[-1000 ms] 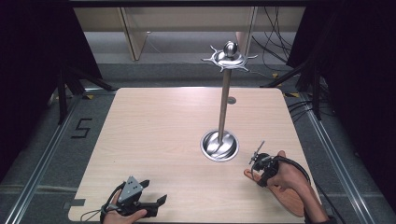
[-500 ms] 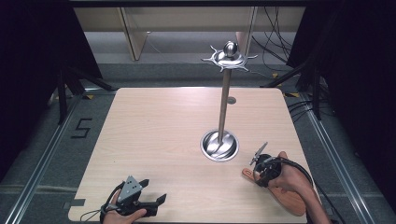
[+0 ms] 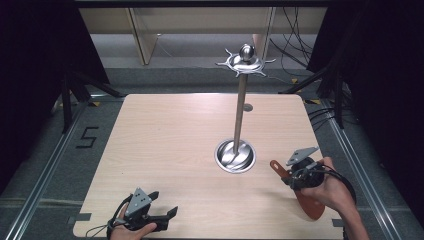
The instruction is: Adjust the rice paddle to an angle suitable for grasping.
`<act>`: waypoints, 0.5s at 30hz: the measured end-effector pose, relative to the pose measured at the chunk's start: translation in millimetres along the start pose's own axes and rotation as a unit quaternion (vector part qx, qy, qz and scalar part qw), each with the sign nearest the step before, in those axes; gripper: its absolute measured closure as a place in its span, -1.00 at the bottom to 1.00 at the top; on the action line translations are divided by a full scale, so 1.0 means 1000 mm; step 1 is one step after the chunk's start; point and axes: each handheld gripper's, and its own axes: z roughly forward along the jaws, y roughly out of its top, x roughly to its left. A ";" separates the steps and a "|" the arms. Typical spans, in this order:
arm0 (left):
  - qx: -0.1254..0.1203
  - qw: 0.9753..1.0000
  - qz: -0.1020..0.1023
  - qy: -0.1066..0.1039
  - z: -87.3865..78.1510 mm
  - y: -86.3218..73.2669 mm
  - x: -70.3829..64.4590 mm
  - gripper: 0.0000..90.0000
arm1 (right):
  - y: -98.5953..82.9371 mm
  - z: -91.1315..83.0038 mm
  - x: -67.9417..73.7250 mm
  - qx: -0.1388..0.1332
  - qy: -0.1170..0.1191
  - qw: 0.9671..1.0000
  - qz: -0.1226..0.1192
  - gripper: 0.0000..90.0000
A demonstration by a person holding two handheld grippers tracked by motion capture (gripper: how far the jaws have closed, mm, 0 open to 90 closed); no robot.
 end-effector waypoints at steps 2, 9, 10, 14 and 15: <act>0.000 1.000 0.001 -0.001 0.000 0.000 0.000 -0.67 | -0.001 -0.005 -0.004 -0.017 0.000 1.000 0.000 0.49; -0.001 1.000 -0.001 -0.001 0.000 0.001 0.001 -0.67 | -0.003 -0.016 -0.009 -0.051 0.010 0.998 0.026 0.49; -0.002 1.000 -0.001 0.001 0.000 0.000 0.000 -0.67 | -0.003 -0.016 -0.010 -0.059 0.006 0.998 0.023 0.49; -0.002 1.000 0.000 0.002 -0.001 0.001 0.001 -0.67 | -0.003 -0.027 -0.014 -0.087 0.005 0.996 0.032 0.49; -0.001 1.000 -0.003 -0.001 0.000 0.001 0.001 -0.67 | -0.002 -0.031 -0.017 -0.101 0.001 0.995 0.023 0.49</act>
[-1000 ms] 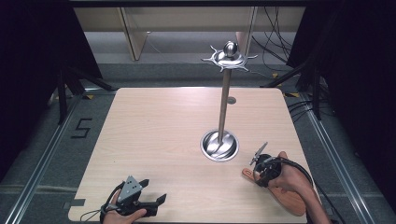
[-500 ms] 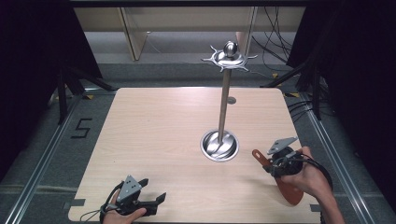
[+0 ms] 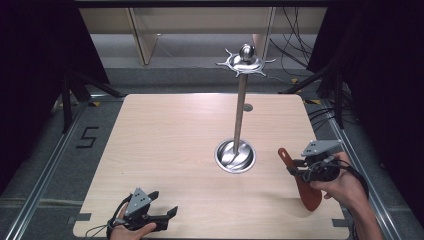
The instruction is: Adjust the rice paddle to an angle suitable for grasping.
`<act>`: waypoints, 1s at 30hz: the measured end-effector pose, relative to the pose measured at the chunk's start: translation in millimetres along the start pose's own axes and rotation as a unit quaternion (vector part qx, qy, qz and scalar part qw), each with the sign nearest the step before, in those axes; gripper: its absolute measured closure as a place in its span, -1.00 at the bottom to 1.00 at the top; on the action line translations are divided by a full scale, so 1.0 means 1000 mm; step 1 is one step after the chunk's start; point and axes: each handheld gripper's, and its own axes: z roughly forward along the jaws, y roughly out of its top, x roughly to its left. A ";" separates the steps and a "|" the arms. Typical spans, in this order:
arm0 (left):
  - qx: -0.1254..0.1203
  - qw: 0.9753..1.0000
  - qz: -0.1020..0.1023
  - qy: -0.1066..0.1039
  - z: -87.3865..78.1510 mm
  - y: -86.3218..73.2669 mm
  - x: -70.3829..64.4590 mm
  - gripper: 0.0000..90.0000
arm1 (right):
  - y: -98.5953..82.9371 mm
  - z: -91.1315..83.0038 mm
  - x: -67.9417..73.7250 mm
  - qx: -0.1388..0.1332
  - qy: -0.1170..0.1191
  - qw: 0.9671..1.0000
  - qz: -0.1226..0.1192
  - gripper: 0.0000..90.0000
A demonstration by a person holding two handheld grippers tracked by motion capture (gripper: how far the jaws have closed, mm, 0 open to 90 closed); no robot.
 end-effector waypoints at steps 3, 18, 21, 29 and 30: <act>-0.001 1.000 -0.001 0.003 0.000 -0.001 -0.001 -0.67 | 0.005 -0.013 -0.004 -0.029 0.001 0.999 0.019 0.49; 0.000 1.000 0.014 0.000 -0.001 0.000 0.000 -0.67 | 0.045 -0.065 -0.013 -0.150 -0.013 0.988 0.016 0.49; 0.000 1.000 0.014 -0.001 -0.001 0.000 0.000 -0.67 | 0.053 -0.068 -0.009 -0.156 -0.013 0.988 0.015 0.49; -0.004 1.000 -0.001 -0.001 0.001 -0.001 -0.002 -0.67 | 0.076 -0.076 -0.002 -0.193 -0.013 0.981 -0.001 0.49; 0.000 1.000 0.002 -0.002 0.000 -0.001 -0.001 -0.67 | 0.079 -0.078 -0.002 -0.192 -0.009 0.981 -0.007 0.49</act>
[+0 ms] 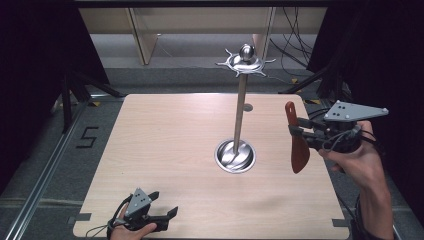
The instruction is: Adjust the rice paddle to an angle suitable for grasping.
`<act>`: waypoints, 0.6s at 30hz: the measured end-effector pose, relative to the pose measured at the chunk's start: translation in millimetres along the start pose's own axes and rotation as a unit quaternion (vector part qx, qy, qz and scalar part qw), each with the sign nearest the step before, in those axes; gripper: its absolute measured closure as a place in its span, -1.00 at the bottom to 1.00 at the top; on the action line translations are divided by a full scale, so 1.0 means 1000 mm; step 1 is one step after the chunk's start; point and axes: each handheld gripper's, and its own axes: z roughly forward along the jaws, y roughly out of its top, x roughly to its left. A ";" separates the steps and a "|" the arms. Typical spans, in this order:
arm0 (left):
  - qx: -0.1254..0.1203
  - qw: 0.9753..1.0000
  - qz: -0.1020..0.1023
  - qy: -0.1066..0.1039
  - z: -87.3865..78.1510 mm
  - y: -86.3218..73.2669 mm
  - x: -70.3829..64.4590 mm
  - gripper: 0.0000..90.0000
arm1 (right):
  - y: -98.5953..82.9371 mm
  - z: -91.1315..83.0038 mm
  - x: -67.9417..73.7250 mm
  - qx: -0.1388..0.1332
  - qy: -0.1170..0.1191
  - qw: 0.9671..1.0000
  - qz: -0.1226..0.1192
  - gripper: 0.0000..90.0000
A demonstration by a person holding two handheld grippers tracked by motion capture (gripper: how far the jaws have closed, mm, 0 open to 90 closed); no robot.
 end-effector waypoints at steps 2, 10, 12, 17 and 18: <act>-0.001 1.000 -0.001 0.001 0.000 0.000 0.000 -0.67 | 0.007 -0.001 0.001 -0.006 -0.003 1.000 -0.002 0.49; -0.003 1.000 -0.003 0.002 0.000 0.000 0.000 -0.67 | 0.030 0.000 0.007 -0.023 -0.001 1.000 -0.011 0.49; -0.001 1.000 -0.003 0.001 0.000 0.000 0.000 -0.67 | 0.036 -0.001 0.009 -0.024 0.001 1.000 -0.013 0.49; -0.001 1.000 -0.004 0.001 0.000 0.000 0.000 -0.67 | 0.049 -0.001 0.011 -0.039 -0.006 0.999 -0.023 0.49; -0.001 1.000 -0.004 0.001 0.000 0.000 0.000 -0.67 | 0.052 0.000 0.012 -0.040 -0.001 0.999 -0.019 0.49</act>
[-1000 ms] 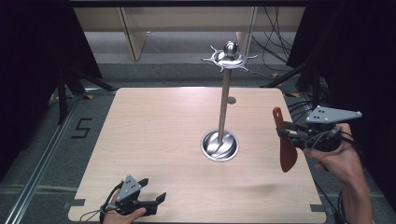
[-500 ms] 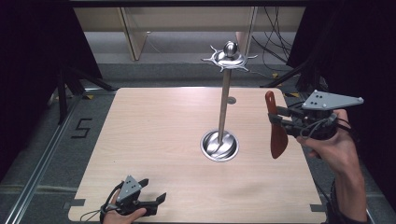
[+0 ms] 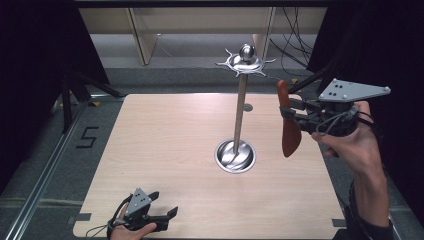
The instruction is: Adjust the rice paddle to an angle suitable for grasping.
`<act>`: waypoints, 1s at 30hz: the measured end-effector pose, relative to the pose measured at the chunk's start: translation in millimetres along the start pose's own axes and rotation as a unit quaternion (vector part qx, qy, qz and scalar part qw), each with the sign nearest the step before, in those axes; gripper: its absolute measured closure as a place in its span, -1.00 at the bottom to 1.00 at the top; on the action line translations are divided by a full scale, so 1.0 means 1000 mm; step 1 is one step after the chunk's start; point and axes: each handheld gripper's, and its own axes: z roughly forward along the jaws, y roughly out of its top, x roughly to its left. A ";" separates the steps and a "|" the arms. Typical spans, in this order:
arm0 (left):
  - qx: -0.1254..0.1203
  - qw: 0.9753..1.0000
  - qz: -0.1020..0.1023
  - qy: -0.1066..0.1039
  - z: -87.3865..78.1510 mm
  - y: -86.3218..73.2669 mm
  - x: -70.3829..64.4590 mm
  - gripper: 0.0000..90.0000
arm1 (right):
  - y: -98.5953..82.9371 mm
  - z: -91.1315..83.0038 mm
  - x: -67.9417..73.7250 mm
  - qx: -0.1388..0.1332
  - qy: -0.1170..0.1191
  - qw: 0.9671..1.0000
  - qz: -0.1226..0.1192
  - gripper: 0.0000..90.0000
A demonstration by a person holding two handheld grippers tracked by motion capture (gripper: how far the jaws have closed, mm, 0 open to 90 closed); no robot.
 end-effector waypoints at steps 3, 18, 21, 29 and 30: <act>0.000 1.000 0.000 0.000 0.000 0.000 0.000 -0.67 | 0.006 0.002 0.000 -0.007 0.000 1.000 -0.008 0.49; -0.001 1.000 0.013 -0.002 0.000 0.001 0.001 -0.67 | 0.022 0.017 -0.004 -0.008 0.007 1.000 0.004 0.49; 0.001 1.000 0.001 -0.001 0.000 0.000 0.000 -0.67 | 0.024 0.022 -0.004 -0.007 0.017 1.000 0.006 0.49; -0.002 1.000 0.003 -0.003 0.000 0.000 0.000 -0.67 | 0.027 0.032 -0.004 0.000 0.021 1.000 0.018 0.49; -0.001 1.000 0.002 -0.003 0.000 0.000 0.000 -0.67 | 0.027 0.034 -0.005 -0.002 0.022 1.000 0.017 0.49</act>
